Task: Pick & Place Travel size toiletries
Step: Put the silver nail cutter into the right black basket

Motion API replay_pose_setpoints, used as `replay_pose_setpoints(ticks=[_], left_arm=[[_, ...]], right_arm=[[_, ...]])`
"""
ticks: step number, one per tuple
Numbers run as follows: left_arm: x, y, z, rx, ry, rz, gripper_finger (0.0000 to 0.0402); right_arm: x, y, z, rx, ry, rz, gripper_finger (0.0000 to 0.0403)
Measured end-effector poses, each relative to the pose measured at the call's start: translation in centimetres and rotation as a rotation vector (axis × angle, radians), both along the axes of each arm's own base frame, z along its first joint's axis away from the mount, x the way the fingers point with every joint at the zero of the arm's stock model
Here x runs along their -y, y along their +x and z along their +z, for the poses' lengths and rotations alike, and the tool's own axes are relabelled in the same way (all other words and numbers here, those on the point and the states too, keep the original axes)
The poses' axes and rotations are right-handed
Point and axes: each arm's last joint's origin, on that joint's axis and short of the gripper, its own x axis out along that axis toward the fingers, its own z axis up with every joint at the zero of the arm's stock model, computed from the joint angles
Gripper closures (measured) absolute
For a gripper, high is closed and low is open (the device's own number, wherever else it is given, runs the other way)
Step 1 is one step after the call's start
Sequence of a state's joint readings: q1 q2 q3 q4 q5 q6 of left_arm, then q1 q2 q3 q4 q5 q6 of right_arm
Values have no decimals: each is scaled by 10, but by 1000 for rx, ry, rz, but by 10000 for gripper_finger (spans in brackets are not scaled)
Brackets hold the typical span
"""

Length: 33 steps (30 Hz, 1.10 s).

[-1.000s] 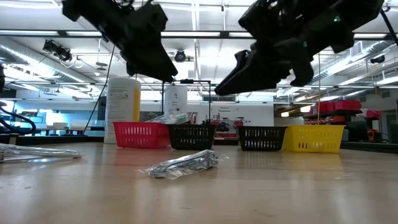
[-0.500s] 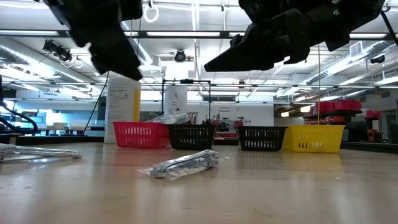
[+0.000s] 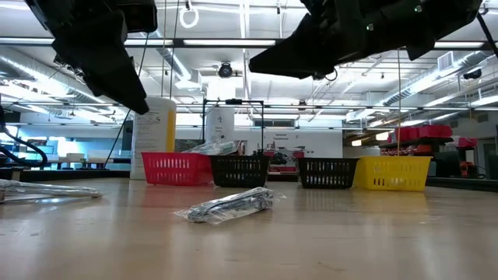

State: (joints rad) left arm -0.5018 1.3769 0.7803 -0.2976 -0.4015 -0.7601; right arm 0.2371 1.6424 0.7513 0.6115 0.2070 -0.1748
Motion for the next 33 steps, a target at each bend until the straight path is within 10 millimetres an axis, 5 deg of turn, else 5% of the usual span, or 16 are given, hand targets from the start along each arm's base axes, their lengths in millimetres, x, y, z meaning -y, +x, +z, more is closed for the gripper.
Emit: replay_pose_setpoints(ticks=[16,33], left_arm=[[-1,0,1,12,12,18,228],[-5,-8,-6,-91,-14,93,228]], right_arm=[[1,1,-5,-34,29,64,215],[-8,10,-49,-144,52,196,210]])
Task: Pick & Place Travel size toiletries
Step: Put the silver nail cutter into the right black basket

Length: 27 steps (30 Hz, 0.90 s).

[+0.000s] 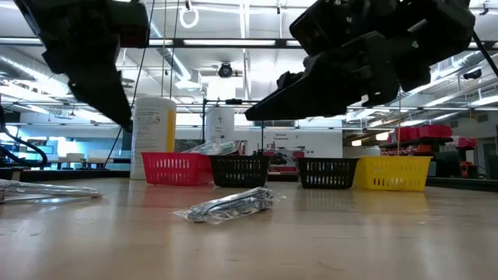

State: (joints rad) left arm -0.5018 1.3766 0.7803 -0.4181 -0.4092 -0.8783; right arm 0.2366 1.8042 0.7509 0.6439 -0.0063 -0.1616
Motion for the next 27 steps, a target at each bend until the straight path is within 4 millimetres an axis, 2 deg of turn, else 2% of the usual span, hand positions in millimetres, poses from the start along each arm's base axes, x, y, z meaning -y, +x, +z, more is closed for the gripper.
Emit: replay_pose_setpoints(ticks=[5,13,17,23,27], left_arm=[[0,-4,-2,-26,-31,72,227],[10,-8,-5,-37,-61,39,199],[19,-7,-20,-119,-89,29,187],[32,-6,-56,-302,-117,-11,184],[34,-5,-67,-358,-101,4,184]], right_arm=[[0,0,-1,-4,-3,-4,210],[0,0,-1,-4,-3,-3,210],[0,0,-1,-4,-3,-4,210],[0,0,-1,-4,-3,-4,210],[0,0,0,3,-1,-4,210]])
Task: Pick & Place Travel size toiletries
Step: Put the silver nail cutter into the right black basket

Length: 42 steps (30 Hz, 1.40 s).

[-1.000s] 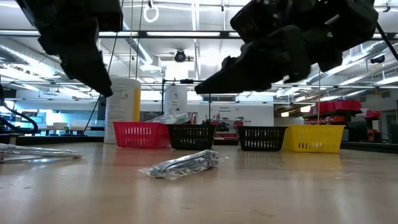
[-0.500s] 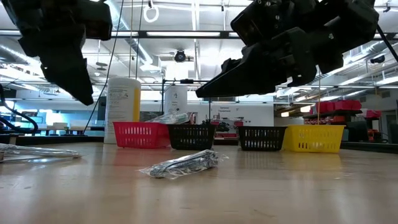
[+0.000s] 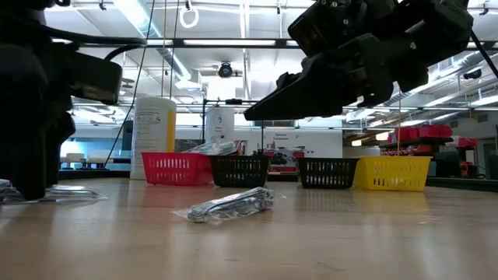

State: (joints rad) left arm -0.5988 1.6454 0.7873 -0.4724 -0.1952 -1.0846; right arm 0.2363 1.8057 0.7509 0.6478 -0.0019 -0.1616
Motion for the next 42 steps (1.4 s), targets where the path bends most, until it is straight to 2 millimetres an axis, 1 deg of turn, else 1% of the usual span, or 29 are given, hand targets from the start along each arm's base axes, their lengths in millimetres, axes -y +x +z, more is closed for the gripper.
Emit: replay_pose_setpoints(ticks=[4,7,10,15,18,20,23,27,32,34,38,42], left_arm=[[-1,0,-1,5,38,-37,186],[-1,2,1,11,55,-59,202],[-2,3,1,13,66,-54,232],[-5,5,1,44,102,-36,293],[-7,11,2,89,125,-53,326],[-7,18,4,148,139,-55,341],[-9,29,10,232,181,-73,344],[-7,52,28,391,197,-146,332],[-14,75,49,488,259,-213,333],[-18,80,54,496,286,-222,336],[-26,84,55,492,308,-217,335],[-27,84,56,496,316,-207,333]], right_arm=[[0,0,1,11,2,0,210],[0,1,1,15,4,0,210],[0,1,1,15,3,1,210],[0,1,1,17,-7,5,210],[0,1,1,17,-7,5,210],[0,1,1,17,-7,5,210],[0,1,1,18,-7,4,210],[0,1,1,18,-15,-4,210],[2,1,1,27,-77,-51,210],[2,1,1,31,-74,-44,210],[1,1,2,41,-63,-23,210],[2,2,4,62,-62,-36,210]])
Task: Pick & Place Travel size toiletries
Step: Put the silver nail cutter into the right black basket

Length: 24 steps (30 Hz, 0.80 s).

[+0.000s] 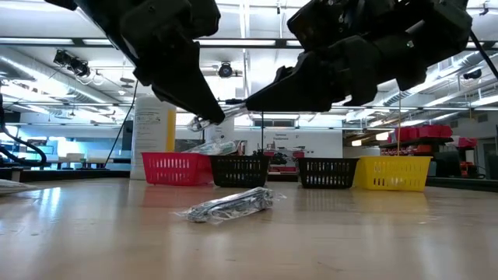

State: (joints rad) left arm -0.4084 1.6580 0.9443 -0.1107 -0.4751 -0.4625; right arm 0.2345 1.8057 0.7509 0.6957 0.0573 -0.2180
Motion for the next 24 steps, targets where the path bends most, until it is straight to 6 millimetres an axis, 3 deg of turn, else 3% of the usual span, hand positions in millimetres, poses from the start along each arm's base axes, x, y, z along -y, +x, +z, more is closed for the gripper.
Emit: replay_pose_setpoints(ticks=[7,24], left_arm=[[1,2,2,28,14,-14,332],[2,5,7,78,18,-30,330]], right_arm=[[-1,0,2,18,5,4,224],[-1,0,2,19,6,7,338]])
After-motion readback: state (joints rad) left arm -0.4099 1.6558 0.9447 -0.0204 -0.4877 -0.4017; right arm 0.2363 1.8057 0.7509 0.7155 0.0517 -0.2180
